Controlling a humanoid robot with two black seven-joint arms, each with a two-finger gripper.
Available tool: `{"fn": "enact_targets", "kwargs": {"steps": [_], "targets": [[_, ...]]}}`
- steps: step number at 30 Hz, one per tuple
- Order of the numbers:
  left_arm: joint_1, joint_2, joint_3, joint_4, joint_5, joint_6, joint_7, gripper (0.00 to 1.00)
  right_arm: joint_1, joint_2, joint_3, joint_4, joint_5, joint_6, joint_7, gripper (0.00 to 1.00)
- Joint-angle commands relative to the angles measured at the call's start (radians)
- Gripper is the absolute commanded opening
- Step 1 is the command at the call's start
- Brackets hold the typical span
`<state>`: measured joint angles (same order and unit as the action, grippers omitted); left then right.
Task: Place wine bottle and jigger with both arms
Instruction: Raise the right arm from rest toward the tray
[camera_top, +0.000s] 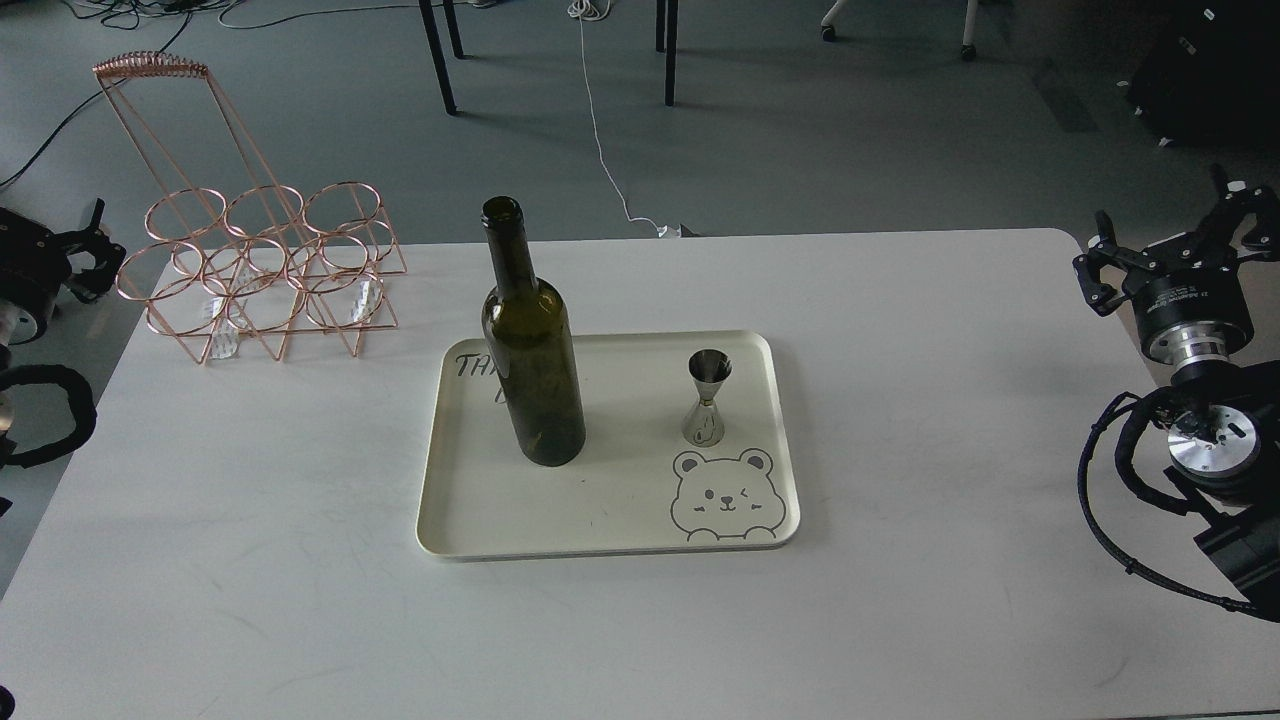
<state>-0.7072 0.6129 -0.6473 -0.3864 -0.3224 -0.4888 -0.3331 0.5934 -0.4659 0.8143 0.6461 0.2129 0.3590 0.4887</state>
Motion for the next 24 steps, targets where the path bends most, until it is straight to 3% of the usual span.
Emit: {"fn": "enact_targets", "kwargs": {"steps": [1,15,21,24], "targets": [[0.000,-0.002,-0.006,0.000,-0.004,0.000,0.000,0.98,0.002,-0.005,-0.007,0.001,-0.001,0.000,0.000,0.99],[-0.008,-0.015,-0.008,-0.008,0.000,0.000,-0.006,0.98,0.029,-0.013,-0.078,0.029,-0.024,0.003,0.000,0.99],[-0.009,-0.015,-0.006,-0.008,0.000,0.000,-0.007,0.98,0.028,-0.129,-0.084,0.185,-0.187,-0.006,0.000,0.99],[-0.009,-0.015,-0.006,-0.009,0.000,0.000,-0.009,0.98,0.025,-0.193,-0.084,0.291,-0.280,-0.058,0.000,0.99]]}}
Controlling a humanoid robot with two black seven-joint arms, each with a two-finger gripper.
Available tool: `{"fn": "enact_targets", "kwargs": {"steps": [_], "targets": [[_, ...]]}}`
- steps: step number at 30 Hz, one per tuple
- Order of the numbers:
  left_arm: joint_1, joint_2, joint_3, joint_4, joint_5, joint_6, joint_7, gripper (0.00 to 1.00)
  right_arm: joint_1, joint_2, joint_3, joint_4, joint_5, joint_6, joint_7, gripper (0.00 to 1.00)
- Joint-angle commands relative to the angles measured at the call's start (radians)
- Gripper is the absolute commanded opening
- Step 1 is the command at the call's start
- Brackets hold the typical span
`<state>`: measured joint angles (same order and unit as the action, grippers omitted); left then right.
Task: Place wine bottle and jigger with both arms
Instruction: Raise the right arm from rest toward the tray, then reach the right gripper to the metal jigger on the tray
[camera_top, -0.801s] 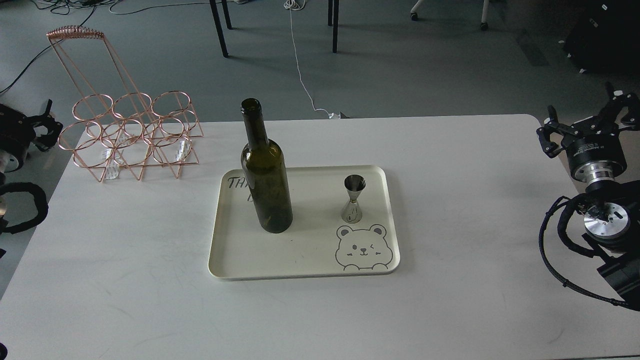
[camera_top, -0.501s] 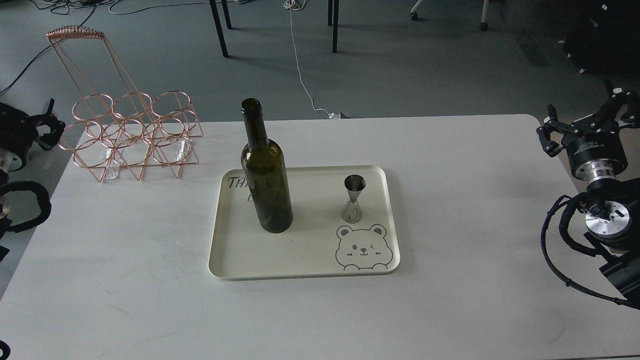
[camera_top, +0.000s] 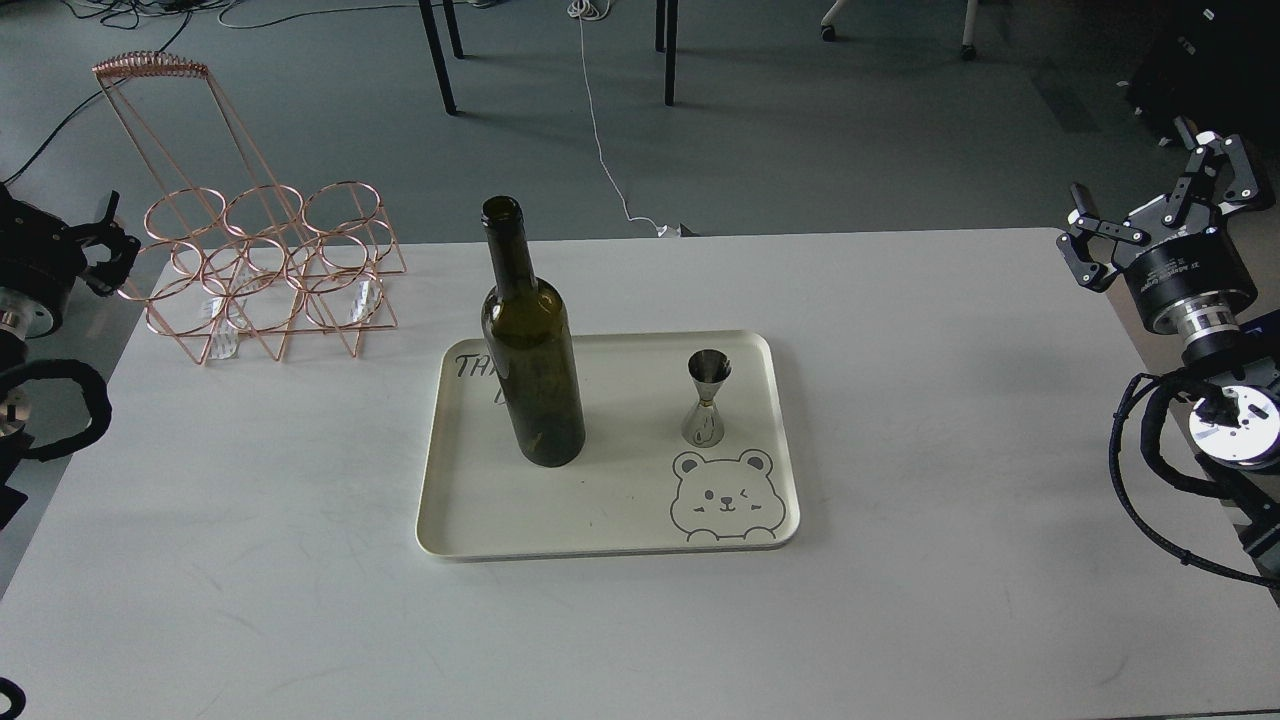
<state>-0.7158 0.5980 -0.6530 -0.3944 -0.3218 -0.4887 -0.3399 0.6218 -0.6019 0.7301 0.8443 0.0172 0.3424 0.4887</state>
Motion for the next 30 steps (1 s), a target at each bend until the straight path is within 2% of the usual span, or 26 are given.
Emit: {"fn": "enact_targets", "kwargs": {"steps": [1,5,11,17,24,30], "targets": [[-0.001,0.000,0.000,-0.001,0.001,0.000,-0.002,0.98,-0.004,-0.080,0.000,0.132,-0.123,-0.060,0.000,0.99],[-0.004,-0.001,0.000,-0.003,0.003,0.000,-0.001,0.98,-0.008,-0.142,0.003,0.237,-0.288,-0.105,0.000,0.99],[-0.004,-0.003,0.000,-0.003,0.003,0.000,-0.004,0.98,-0.057,-0.154,-0.001,0.341,-0.537,-0.209,0.000,0.99],[-0.007,0.000,0.006,-0.003,0.006,0.000,-0.002,0.98,-0.142,-0.173,-0.043,0.485,-0.990,-0.370,0.000,0.99],[-0.007,0.005,0.009,-0.004,0.006,0.000,-0.002,0.98,-0.148,-0.183,-0.170,0.502,-1.321,-0.474,0.000,0.99],[-0.005,0.005,0.010,-0.004,0.006,0.000,-0.002,0.98,-0.140,-0.148,-0.285,0.484,-1.485,-0.577,0.000,0.98]]}}
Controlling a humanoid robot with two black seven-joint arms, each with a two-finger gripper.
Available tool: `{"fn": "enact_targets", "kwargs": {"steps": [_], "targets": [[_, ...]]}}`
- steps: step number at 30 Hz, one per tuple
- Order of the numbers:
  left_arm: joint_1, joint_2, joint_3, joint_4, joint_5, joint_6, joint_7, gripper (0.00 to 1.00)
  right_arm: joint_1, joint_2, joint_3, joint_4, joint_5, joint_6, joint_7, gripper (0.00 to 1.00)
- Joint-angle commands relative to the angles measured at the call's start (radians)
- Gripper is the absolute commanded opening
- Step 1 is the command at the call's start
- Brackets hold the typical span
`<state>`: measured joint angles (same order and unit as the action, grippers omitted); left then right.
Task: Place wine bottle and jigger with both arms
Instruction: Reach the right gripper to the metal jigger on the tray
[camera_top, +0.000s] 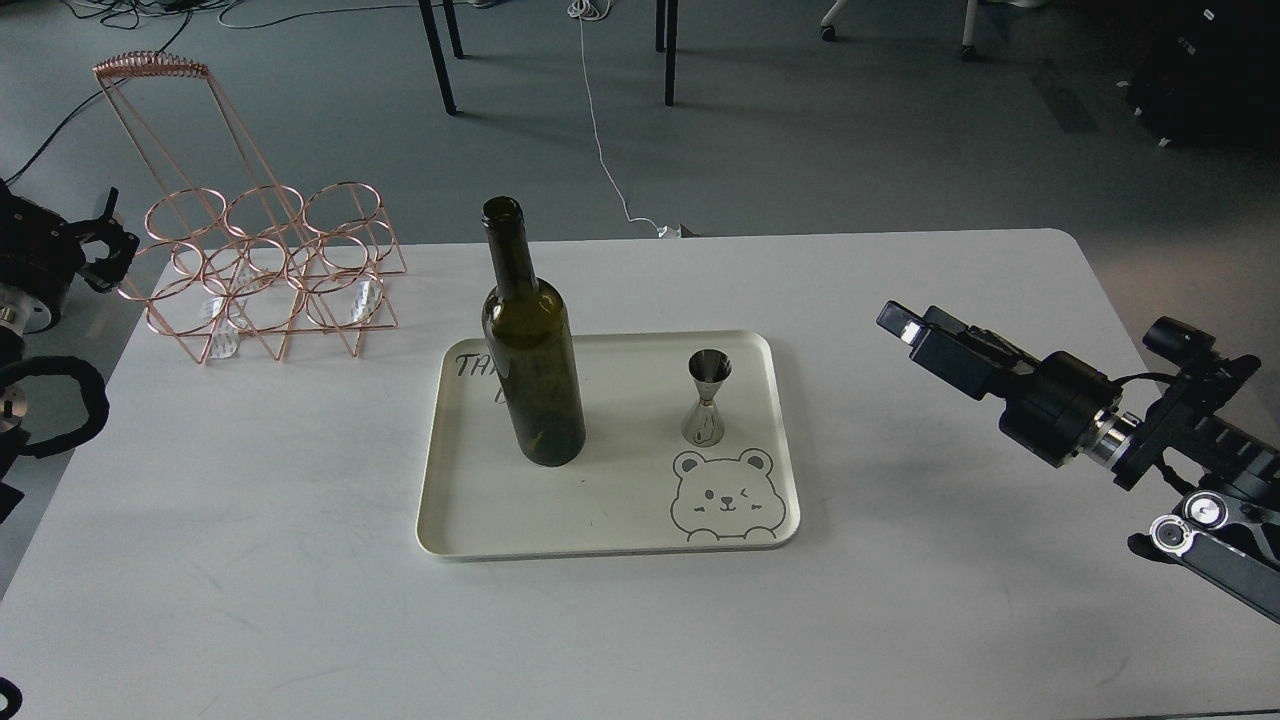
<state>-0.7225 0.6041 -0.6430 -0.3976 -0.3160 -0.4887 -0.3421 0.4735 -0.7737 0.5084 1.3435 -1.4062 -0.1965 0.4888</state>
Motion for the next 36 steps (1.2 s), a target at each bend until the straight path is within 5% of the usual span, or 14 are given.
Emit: {"fn": "enact_targets", "kwargs": {"steps": [1,18,36], "targets": [[0.002,-0.003,0.000,0.000,0.000,0.000,0.000,0.98,0.011,0.043,-0.088,-0.030,-0.088,-0.050,0.000,0.98],[0.012,-0.017,-0.012,0.000,-0.002,0.000,-0.005,0.98,0.250,0.358,-0.384,-0.434,-0.330,-0.218,0.000,0.97],[0.012,-0.004,-0.012,0.002,-0.002,0.000,-0.003,0.98,0.350,0.553,-0.502,-0.602,-0.330,-0.224,0.000,0.81]]}}
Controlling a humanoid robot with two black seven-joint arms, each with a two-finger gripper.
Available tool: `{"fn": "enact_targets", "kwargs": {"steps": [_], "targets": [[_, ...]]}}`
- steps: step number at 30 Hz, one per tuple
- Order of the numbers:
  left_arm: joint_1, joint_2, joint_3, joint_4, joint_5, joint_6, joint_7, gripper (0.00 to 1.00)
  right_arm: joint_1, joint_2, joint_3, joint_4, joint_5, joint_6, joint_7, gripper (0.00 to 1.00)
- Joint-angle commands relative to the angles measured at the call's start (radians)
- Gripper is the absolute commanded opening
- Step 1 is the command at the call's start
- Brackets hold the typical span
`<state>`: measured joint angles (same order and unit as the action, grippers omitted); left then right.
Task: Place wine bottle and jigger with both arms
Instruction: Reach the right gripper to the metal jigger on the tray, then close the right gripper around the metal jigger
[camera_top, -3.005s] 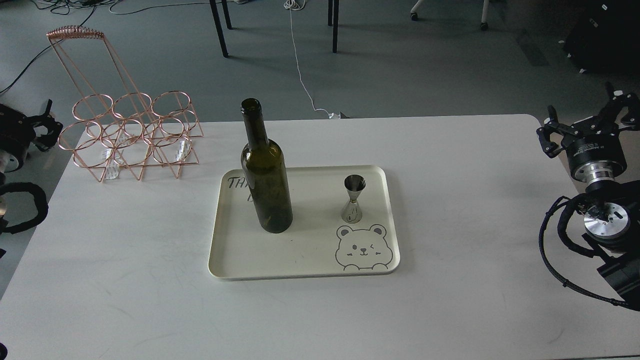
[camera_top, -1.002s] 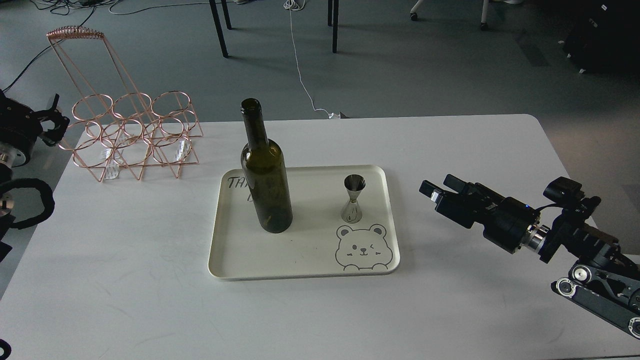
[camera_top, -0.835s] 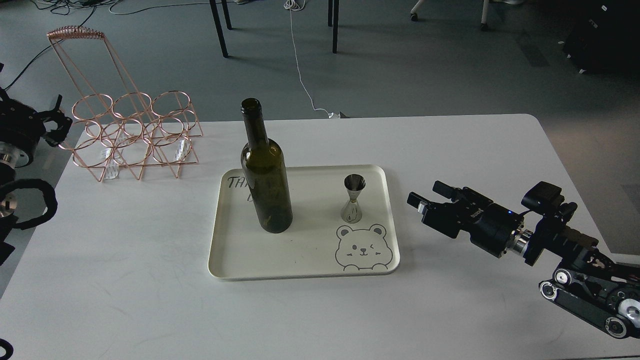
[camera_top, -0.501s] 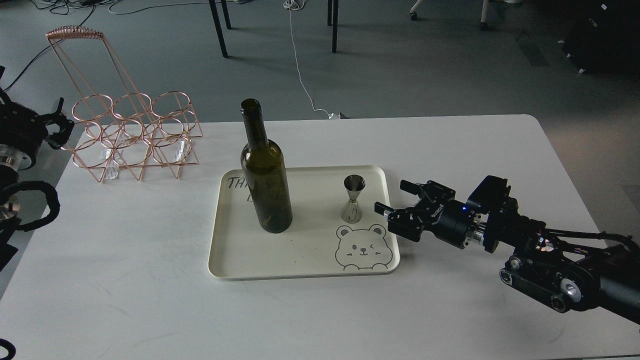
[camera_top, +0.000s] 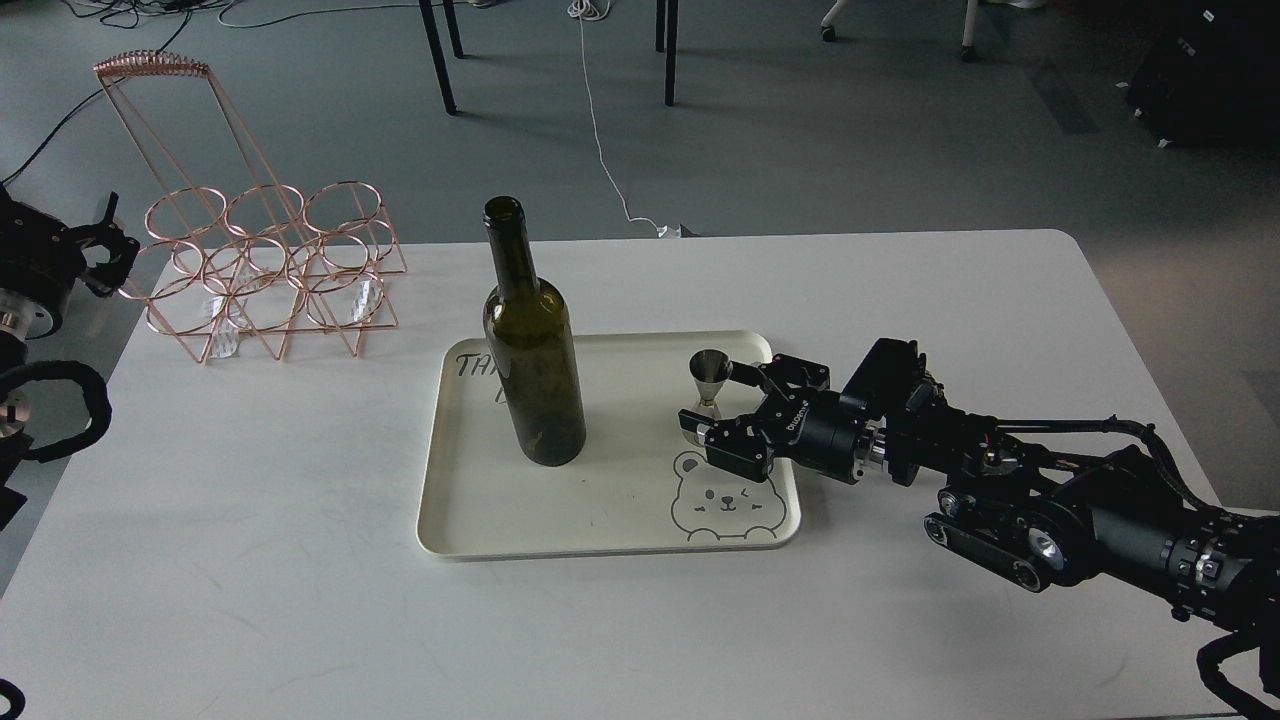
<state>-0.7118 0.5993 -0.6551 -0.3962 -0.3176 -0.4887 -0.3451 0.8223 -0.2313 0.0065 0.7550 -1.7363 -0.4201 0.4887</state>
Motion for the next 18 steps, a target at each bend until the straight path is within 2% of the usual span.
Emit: {"fn": "enact_targets", "kwargs": {"steps": [1,12,18], "targets": [[0.002,-0.001,0.000,0.000,0.000,0.000,0.000,0.98,0.001,0.013,-0.002,-0.020,0.000,0.000,0.000,0.78],[0.000,-0.007,-0.003,0.000,0.000,0.000,0.000,0.98,0.012,0.052,-0.002,-0.060,0.000,0.000,0.000,0.62],[0.000,-0.004,-0.001,0.000,0.000,0.000,0.000,0.98,0.014,0.053,-0.020,-0.062,0.000,0.000,0.000,0.59]]}}
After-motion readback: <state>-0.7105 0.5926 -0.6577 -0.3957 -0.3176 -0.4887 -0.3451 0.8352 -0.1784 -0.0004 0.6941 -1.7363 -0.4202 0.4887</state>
